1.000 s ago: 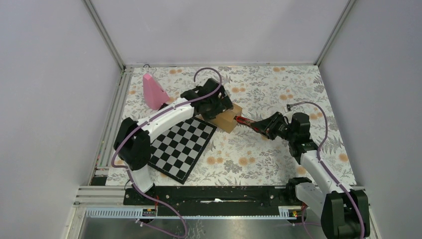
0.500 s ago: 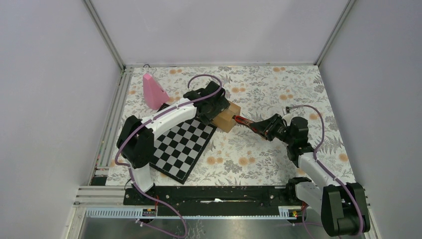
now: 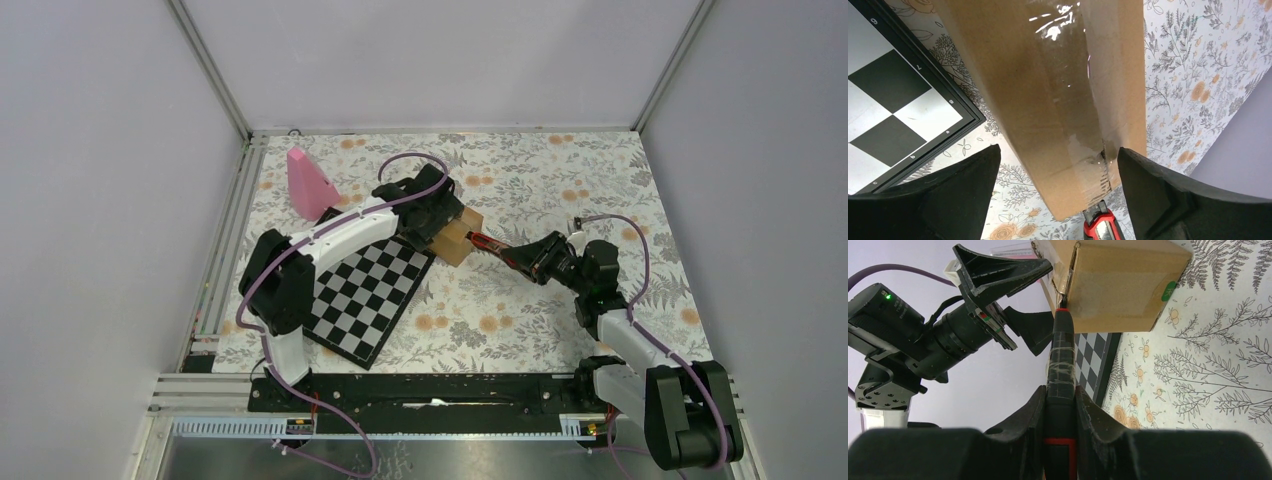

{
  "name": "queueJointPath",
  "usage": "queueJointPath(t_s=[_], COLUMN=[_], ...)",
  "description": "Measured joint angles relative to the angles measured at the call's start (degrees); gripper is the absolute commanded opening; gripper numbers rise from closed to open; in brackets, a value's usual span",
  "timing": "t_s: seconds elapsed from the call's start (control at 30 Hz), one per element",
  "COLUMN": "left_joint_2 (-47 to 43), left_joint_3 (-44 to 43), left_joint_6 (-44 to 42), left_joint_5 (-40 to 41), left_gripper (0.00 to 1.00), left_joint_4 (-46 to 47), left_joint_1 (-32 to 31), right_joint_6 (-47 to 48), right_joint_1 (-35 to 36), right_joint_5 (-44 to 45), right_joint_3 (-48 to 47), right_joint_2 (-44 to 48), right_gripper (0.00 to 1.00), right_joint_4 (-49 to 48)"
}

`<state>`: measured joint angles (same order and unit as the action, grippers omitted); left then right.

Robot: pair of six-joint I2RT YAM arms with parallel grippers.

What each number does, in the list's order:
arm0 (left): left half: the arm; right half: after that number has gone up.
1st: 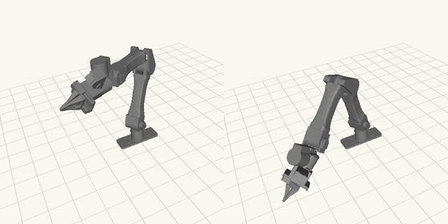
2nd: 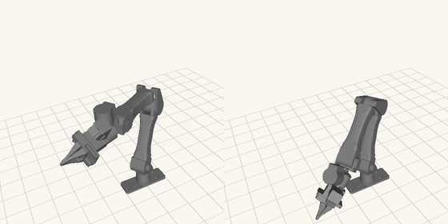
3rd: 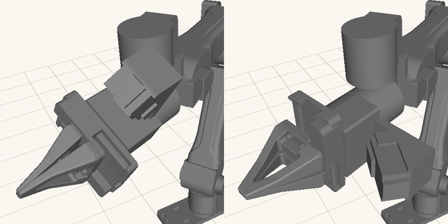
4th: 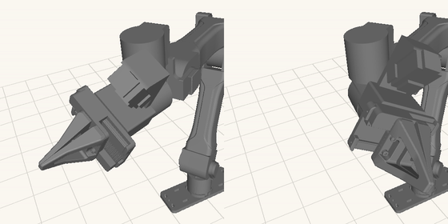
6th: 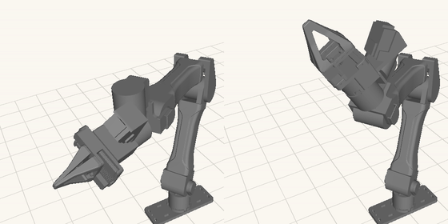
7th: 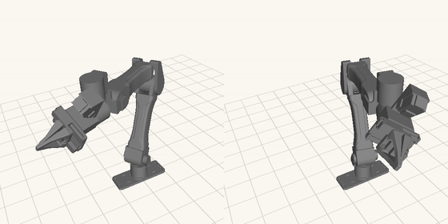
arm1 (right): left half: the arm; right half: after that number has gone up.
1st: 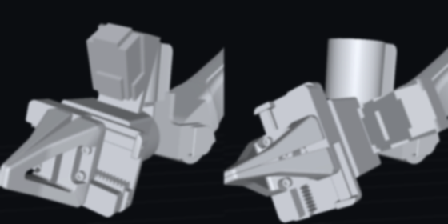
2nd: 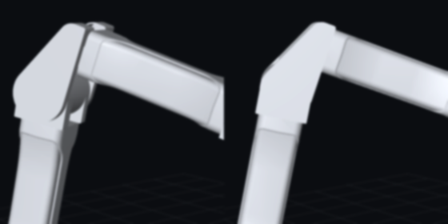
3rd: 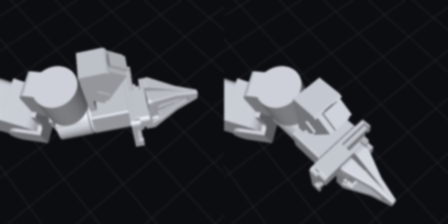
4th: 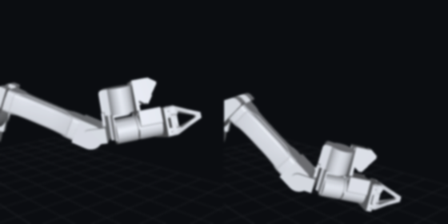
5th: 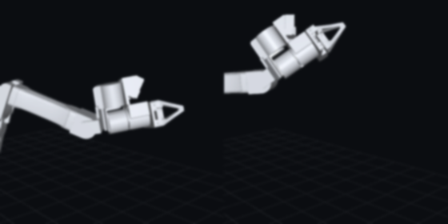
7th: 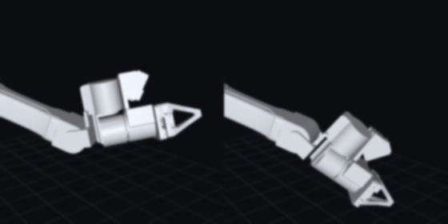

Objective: Unpack the express box
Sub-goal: Cut the express box at the center of the board.

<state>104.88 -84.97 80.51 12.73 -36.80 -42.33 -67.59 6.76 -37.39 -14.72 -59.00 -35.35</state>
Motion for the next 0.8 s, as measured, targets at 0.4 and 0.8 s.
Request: queueJointPath(t_s=[0.4, 0.8], left_joint_2=[0.0, 0.0], left_joint_3=[0.3, 0.4], left_joint_6=[2.0, 2.6], left_joint_5=[-1.2, -2.6], left_gripper=[0.6, 0.36], left_joint_4=[0.7, 0.9], left_joint_1=[0.0, 0.7], right_joint_6=[0.3, 1.7], right_joint_1=[0.0, 0.0], right_joint_5=[-1.2, 0.9], right_joint_3=[0.0, 0.0], right_joint_2=[0.0, 3.6], right_gripper=[0.0, 0.0], right_joint_4=[-0.2, 4.0])
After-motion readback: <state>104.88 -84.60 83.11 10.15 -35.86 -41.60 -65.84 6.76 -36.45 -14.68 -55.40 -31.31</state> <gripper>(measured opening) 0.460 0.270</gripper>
